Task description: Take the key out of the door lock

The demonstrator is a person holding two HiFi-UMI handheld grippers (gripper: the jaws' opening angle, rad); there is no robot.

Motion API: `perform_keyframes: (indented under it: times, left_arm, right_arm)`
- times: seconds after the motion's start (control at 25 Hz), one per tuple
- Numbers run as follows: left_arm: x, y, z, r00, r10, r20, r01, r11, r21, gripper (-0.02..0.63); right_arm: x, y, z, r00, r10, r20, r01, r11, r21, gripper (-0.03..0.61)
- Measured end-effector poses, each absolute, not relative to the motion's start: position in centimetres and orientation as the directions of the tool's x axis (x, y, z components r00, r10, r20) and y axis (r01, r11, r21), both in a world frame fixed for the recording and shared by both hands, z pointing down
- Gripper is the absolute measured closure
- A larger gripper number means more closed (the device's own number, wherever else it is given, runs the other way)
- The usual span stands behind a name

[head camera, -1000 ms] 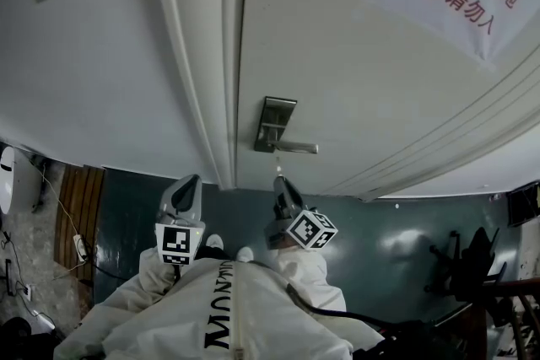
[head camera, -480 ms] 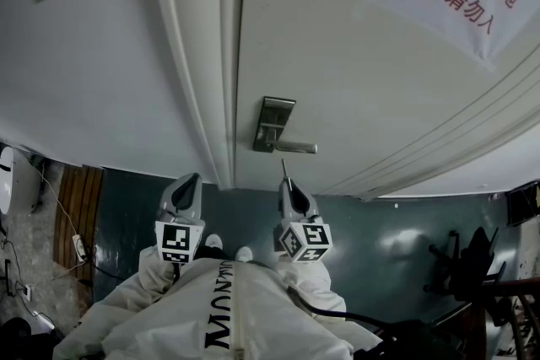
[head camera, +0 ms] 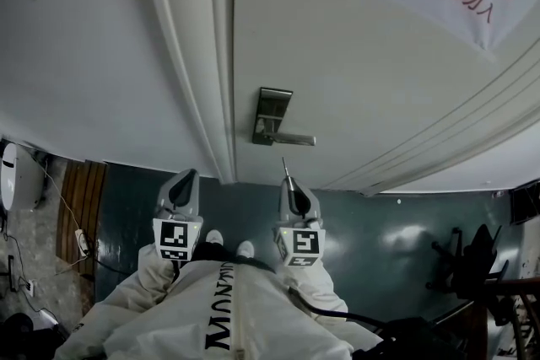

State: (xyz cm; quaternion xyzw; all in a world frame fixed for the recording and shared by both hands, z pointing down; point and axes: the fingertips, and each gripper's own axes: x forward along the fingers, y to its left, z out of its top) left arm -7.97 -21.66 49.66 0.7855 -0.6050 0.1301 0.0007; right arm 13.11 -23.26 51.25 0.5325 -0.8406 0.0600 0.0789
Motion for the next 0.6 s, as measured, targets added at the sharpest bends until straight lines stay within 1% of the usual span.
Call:
perform_keyframes:
  times: [0.28, 0.6]
  left_arm:
    - [-8.5, -18.1, 50.6, 0.234, -0.948, 0.215, -0.951, -0.269, -0.15, 0.614]
    - [-10.6, -12.4, 49.2, 0.276, -0.949, 0.152, -0.942, -0.299, -0.154, 0.614]
  right_arm:
    - [12.4, -20.0, 50.9, -0.412, -0.89, 0.196, -0.907, 0.421, 0.004, 0.555]
    - [10.7, -14.0, 50.2, -0.359, -0.914, 0.191, -0.928, 0.371, 0.029, 0.555]
